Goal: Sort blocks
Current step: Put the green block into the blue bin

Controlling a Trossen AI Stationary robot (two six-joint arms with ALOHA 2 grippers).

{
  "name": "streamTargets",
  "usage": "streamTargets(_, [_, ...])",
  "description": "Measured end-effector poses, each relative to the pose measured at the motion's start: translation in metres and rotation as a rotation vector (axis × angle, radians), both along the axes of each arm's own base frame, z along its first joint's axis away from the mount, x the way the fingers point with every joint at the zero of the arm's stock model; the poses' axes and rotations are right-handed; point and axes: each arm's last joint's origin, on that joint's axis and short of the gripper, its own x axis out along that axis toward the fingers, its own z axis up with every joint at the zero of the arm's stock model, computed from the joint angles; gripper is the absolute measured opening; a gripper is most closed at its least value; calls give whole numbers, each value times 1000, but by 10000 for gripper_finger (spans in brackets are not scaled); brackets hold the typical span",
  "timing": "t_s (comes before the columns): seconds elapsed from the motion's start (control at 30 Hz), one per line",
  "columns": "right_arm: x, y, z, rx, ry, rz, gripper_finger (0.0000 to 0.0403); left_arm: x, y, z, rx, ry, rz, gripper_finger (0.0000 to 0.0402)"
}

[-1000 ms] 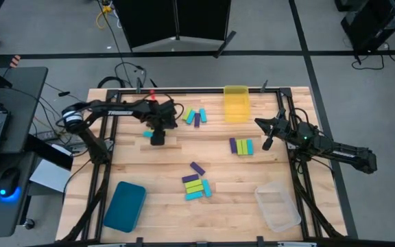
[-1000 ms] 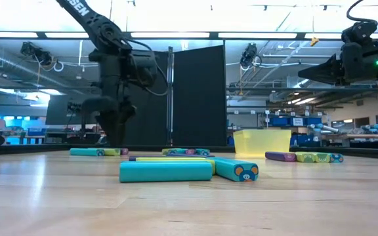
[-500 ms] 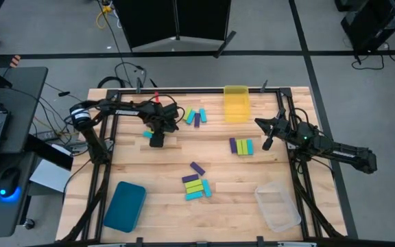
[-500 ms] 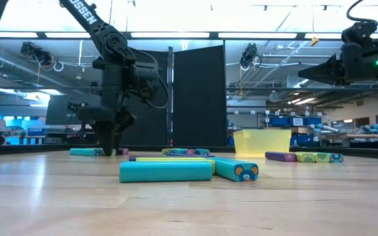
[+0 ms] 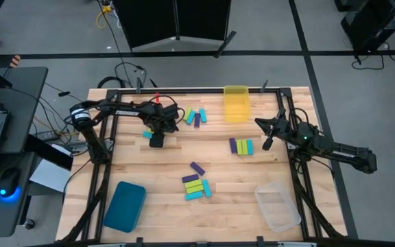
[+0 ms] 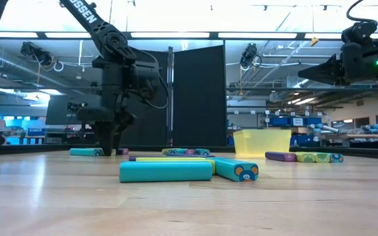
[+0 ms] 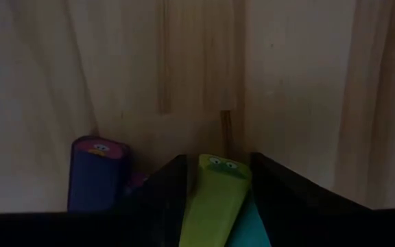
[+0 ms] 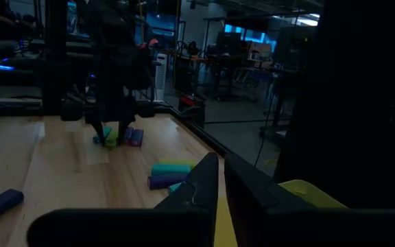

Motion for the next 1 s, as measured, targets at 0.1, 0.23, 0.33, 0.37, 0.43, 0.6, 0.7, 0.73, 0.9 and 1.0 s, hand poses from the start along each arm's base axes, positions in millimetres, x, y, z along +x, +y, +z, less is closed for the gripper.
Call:
streamTargets(0.1, [0,0,0,0,0,0,39,2,-3,0,6,-8,-12,167])
streamTargets(0.23, [0,0,0,0,0,0,39,5,-7,0,13,-18,-28,167])
streamTargets(0.33, [0,0,0,0,0,0,39,7,-8,1,16,-21,-34,167])
streamTargets(0.37, [0,0,0,0,0,0,39,8,-9,1,17,-24,-36,167])
streamTargets(0.43, [0,0,0,0,1,0,39,14,-8,4,22,-56,-36,167])
streamTargets(0.6, [0,0,0,0,0,0,39,18,-7,15,13,-54,-36,167])
streamTargets(0.7, [0,0,0,0,0,0,39,19,-7,24,7,-39,-34,158])
streamTargets(0.73, [0,0,0,0,0,0,39,17,-7,25,1,-19,-34,154])
streamTargets(0.9, [0,0,0,0,0,0,39,7,-7,21,-11,61,-27,135])
streamTargets(1.0, [0,0,0,0,0,0,39,3,-6,15,-2,75,-20,134])
